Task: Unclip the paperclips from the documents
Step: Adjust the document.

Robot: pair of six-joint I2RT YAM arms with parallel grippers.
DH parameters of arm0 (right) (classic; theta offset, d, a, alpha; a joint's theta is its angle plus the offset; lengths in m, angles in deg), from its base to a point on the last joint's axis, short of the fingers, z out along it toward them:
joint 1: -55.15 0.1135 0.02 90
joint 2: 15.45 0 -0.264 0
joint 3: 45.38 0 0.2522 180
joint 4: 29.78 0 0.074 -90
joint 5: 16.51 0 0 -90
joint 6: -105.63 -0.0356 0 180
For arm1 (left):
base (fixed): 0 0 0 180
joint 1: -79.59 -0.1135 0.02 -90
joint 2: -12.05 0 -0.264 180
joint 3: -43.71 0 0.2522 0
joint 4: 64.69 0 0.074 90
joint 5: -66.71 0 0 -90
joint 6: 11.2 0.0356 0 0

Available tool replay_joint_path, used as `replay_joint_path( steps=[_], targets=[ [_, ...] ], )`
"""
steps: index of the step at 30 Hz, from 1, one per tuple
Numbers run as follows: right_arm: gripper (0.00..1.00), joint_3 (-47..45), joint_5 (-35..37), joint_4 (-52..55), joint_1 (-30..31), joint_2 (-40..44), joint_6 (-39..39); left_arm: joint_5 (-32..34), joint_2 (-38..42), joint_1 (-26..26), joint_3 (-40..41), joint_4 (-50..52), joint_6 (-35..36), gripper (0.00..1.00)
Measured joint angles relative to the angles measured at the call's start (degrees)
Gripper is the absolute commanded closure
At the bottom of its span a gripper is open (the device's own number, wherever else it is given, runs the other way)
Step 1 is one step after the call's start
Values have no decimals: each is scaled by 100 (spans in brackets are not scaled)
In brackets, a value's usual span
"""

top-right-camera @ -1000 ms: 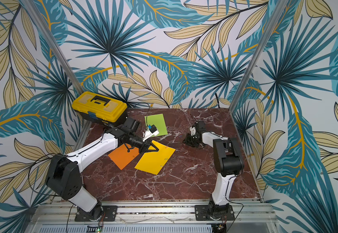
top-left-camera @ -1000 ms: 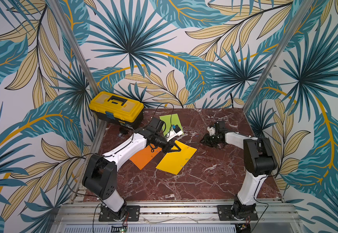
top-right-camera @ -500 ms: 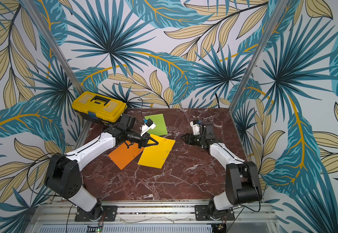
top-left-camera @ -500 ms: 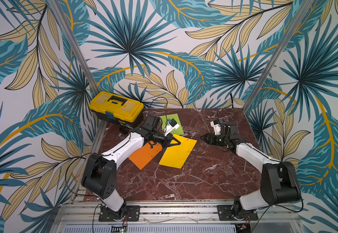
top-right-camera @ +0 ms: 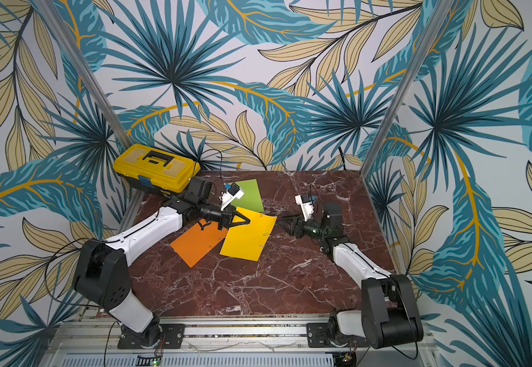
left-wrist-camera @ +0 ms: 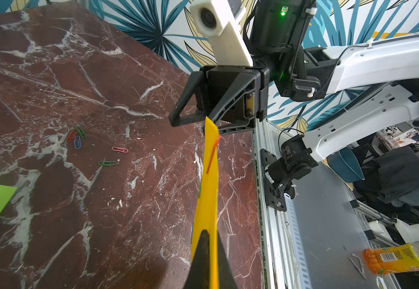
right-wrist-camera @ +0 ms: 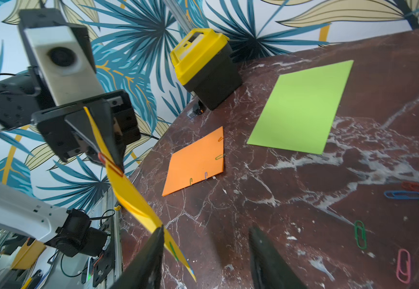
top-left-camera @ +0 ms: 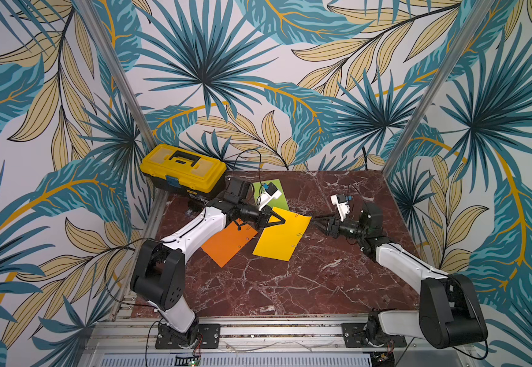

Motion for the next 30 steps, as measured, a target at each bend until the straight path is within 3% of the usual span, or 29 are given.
replay_joint_path(
  steps=[23,26,30],
  targets=[
    [39,44,-664,-570,599,-293,-125,-293,39,-44,-2,-37,0,100],
    [43,109,-726,-811,654,-413,-273,-330,98,-44,-2,-37,2,100],
    [56,223,-855,-1067,815,-498,-455,-354,155,-46,-2,-39,2,100]
  ],
)
